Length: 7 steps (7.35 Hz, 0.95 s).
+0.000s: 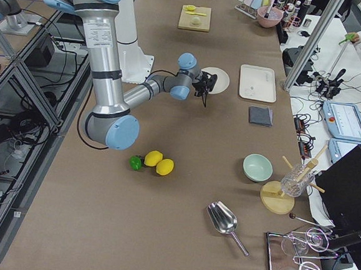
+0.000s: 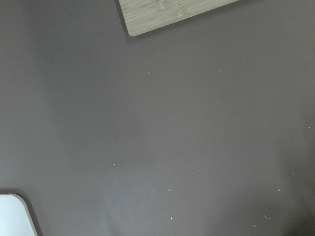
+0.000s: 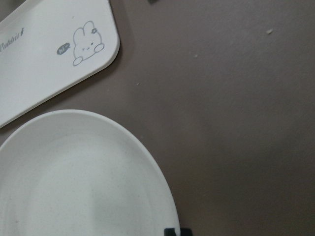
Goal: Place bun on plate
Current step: 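Drag the white plate with the right gripper toward the table center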
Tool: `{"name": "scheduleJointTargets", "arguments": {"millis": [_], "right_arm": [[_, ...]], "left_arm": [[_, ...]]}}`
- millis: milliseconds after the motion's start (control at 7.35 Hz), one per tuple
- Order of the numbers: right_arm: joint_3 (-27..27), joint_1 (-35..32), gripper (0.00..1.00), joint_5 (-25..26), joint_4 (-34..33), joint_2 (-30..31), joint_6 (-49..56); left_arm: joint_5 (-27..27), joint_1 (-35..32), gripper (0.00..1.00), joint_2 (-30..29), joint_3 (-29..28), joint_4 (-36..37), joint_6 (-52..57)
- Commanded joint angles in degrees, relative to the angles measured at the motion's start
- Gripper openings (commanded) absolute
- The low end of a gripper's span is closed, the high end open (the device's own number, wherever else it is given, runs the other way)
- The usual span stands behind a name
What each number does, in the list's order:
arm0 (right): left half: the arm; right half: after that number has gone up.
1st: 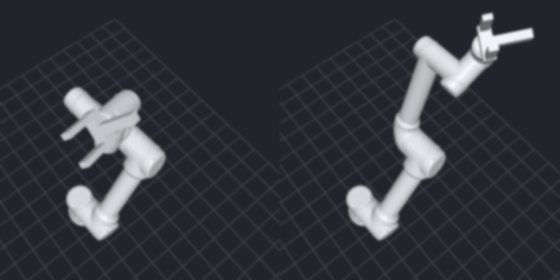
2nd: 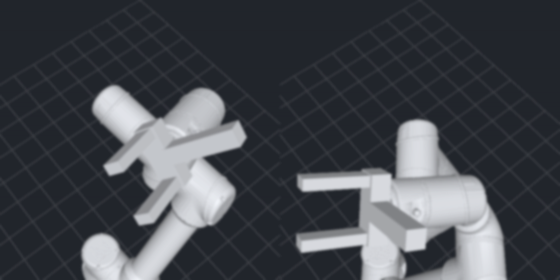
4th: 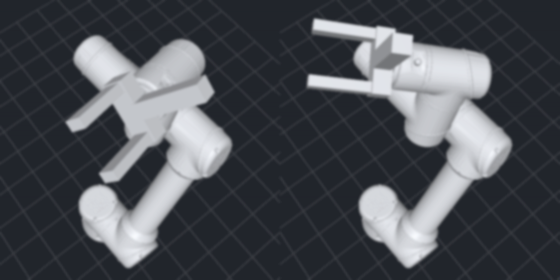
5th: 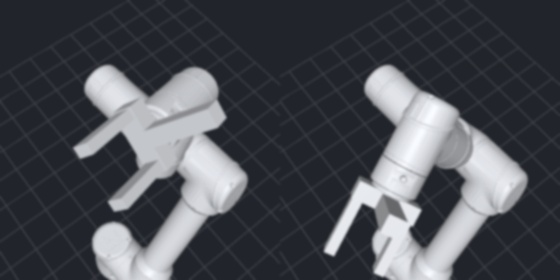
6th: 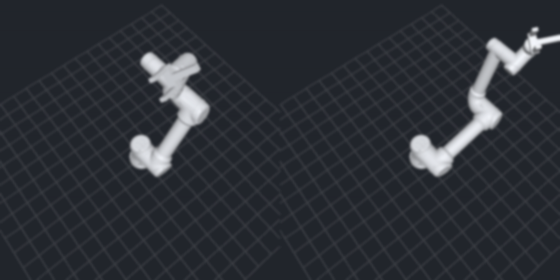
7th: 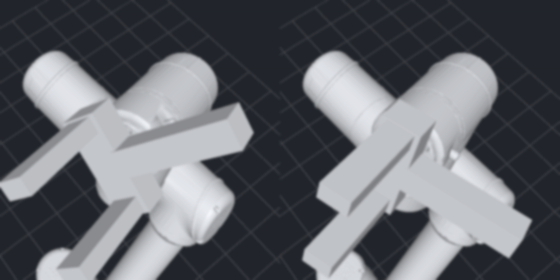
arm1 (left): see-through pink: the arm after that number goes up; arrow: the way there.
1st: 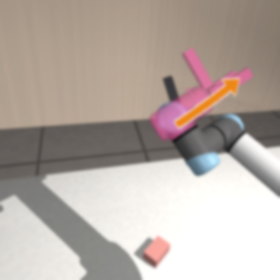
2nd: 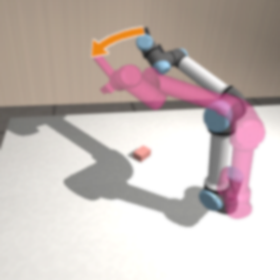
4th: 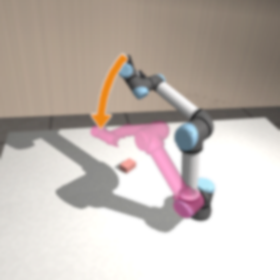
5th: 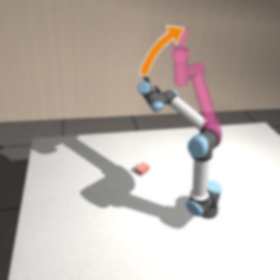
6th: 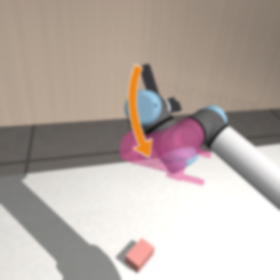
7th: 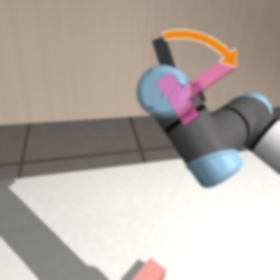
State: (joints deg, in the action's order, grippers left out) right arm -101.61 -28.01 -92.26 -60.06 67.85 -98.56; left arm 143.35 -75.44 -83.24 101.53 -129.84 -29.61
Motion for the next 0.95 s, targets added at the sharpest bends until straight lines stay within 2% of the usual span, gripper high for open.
{"name": "scheduleJointTargets", "arguments": {"millis": [0, 408, 544, 680, 816], "right_arm": [[0.27, 6.2, 0.0, 6.02, -11.46, -8.24, -3.31], [0.8, 11.31, 0.0, 10.51, -11.75, -7.99, -3.39], [1.5, 11.49, 0.22, 10.61, -11.66, -8.17, -3.48], [1.59, 11.58, 0.49, 10.87, -11.66, -8.17, -3.83], [1.33, 11.23, 0.99, 10.87, -11.75, -8.17, -3.05]], "left_arm": [[0.0, 0.03, 0.98, 0.01, -0.36, -0.07, -0.01], [0.0, 0.03, 0.98, 0.01, -0.45, -0.07, -0.01], [0.0, 0.03, 0.98, 0.01, -0.63, -0.07, -0.01], [0.0, 0.03, 0.98, 0.01, -0.72, -0.07, 0.08], [0.0, 0.12, 0.98, 0.01, -0.72, -0.07, 0.08]]}}
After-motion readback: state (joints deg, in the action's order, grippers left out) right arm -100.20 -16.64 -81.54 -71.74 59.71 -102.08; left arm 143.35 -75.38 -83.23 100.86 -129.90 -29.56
